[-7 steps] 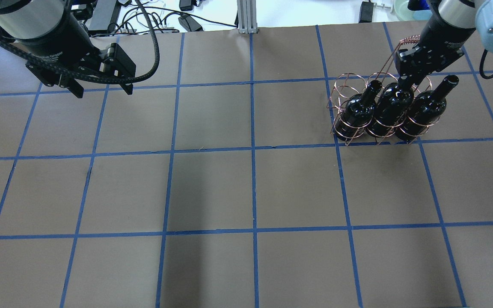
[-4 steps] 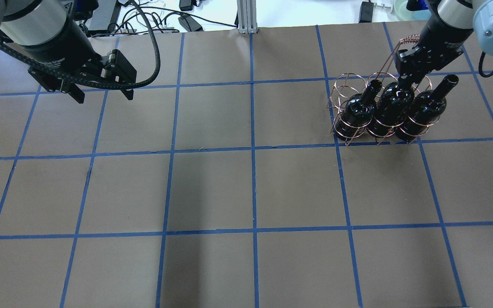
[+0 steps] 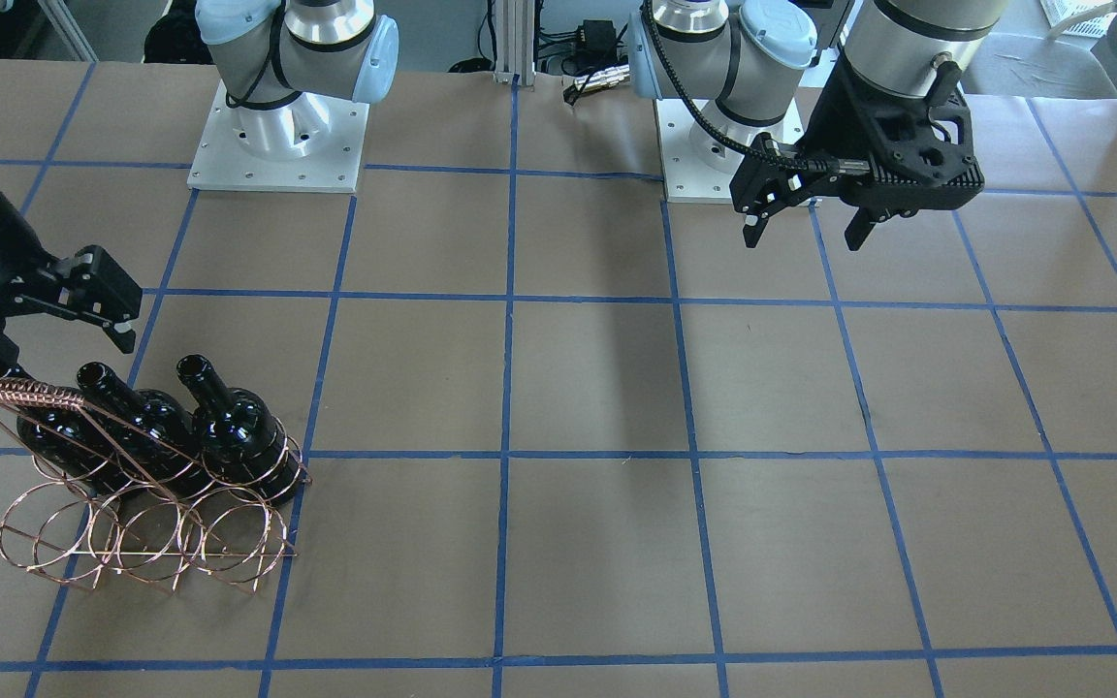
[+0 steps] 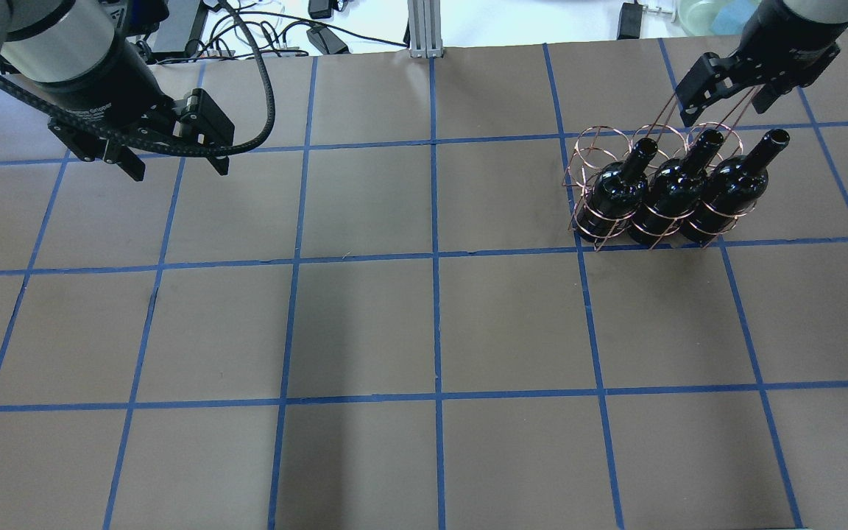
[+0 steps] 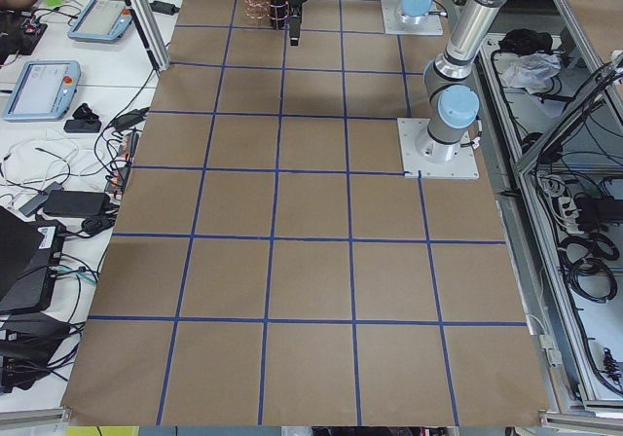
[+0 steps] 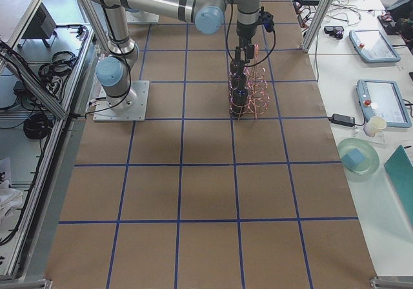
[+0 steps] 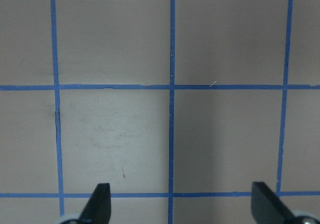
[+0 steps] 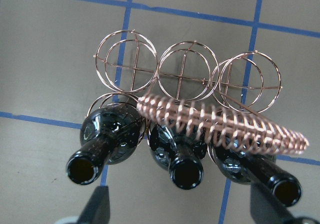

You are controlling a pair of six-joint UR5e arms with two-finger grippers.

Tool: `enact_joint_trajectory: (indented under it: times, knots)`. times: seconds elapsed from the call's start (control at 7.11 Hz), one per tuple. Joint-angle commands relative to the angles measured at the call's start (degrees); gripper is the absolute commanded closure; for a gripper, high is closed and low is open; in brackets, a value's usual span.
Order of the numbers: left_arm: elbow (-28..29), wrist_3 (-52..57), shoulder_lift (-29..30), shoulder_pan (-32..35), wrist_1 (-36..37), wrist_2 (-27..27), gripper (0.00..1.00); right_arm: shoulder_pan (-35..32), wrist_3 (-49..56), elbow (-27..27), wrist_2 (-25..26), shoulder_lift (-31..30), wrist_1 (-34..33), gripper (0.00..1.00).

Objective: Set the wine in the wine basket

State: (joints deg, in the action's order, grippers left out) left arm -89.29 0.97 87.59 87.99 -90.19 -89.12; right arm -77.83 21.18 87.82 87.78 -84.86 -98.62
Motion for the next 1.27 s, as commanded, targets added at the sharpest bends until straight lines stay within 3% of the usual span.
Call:
enact_joint_trajectory:
  times: [0.0,0.28,0.7,0.98,1.13]
  knots:
    - [-0.01,-0.01,-0.22,0.07,-0.07,-0.01,0.00,-1.44,-3.59,-0.36,0.20,-7.83,6.30,0.00]
    - [-0.01,-0.10,-0.14,-0.01,-0.07,0.00,0.00,-1.45,-3.95,-0.19,3.26,-11.02,8.08,0.00]
    - [-0.09,-0.18,-0.31,-0.01,-0.16,0.00,0.00,-2.93,-5.44,-0.36,2.84,-11.64,10.10,0.00]
    - [-0.09,-0.18,-0.31,-0.28,0.02,0.08,0.00,-8.88,-16.65,-1.85,2.92,-10.60,9.85,0.00]
    - [-0.09,-0.10,-0.23,-0.28,-0.07,0.00,0.00,-13.44,-27.14,-2.38,2.58,-9.11,9.76,0.00]
